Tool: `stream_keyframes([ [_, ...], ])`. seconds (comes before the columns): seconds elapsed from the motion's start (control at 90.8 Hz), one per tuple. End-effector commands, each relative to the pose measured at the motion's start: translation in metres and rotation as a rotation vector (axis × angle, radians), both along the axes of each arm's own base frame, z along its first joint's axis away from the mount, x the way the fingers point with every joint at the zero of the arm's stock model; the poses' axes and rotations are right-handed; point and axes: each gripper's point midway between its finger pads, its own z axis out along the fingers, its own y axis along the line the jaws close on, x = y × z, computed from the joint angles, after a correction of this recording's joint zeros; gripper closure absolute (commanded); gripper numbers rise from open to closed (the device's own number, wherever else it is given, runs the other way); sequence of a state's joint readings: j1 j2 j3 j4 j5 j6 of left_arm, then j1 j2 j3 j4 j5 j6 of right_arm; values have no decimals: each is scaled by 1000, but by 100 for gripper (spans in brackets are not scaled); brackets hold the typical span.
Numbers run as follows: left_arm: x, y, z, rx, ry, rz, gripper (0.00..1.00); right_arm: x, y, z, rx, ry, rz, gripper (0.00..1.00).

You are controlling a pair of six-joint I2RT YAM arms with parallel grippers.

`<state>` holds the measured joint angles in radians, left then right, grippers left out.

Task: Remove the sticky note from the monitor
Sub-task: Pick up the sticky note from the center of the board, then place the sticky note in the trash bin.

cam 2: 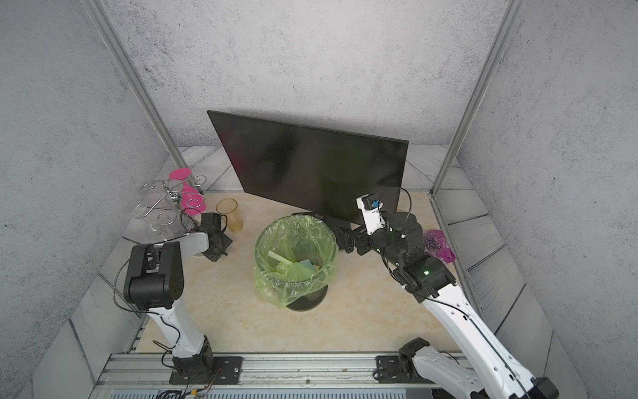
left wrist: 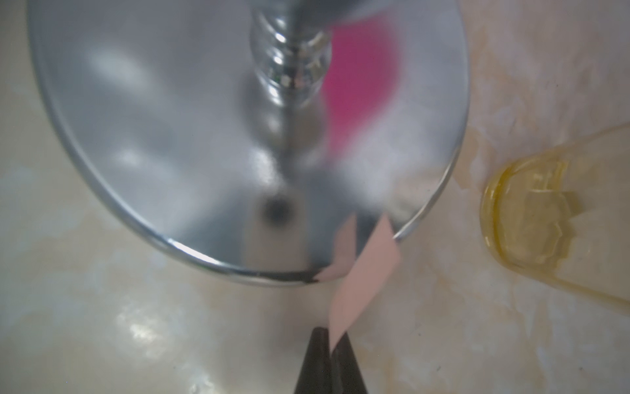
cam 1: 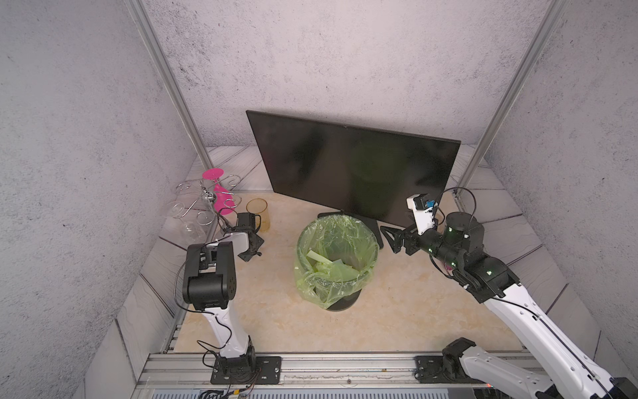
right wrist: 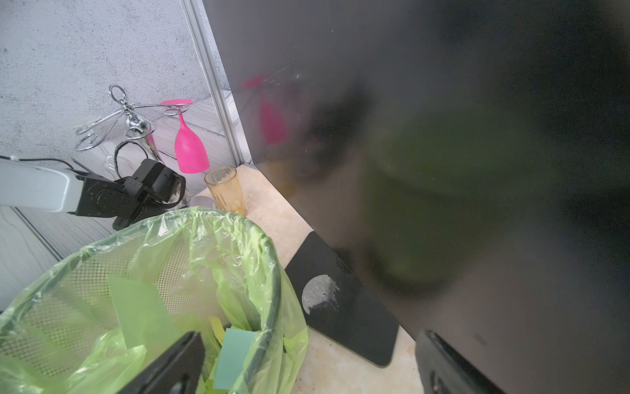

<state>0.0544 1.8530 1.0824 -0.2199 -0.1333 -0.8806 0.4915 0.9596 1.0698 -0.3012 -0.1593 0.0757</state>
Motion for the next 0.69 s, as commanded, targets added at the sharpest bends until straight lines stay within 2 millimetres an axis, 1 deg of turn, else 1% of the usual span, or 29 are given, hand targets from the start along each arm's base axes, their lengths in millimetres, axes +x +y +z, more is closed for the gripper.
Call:
stream_keyframes([
  [0.0, -2, 2, 24, 7, -53, 3, 100, -2, 1, -2, 8, 5, 13, 1],
  [0.187, -10, -5, 46, 5, -100, -3, 100, -3, 2, 0, 15, 2, 18, 1],
  [0.275, -18, -12, 55, 8, -113, -8, 100, -4, 2, 1, 18, 1, 21, 1],
  [0.341, -26, -21, 62, 2, -133, -24, 100, -4, 2, 2, 23, 1, 23, 1],
  [0.44, -42, -37, 76, 13, -152, -64, 100, -5, 3, 3, 25, 0, 27, 1],
  [0.55, -62, -61, 97, 36, -169, -151, 100, -6, 2, 5, 31, -2, 25, 1],
  [0.628, -80, -78, 112, 50, -173, -226, 100, -6, 1, 6, 30, -3, 19, 1],
  [0.683, -96, -83, 124, 64, -181, -261, 100, -7, 0, 7, 31, -4, 19, 1],
])
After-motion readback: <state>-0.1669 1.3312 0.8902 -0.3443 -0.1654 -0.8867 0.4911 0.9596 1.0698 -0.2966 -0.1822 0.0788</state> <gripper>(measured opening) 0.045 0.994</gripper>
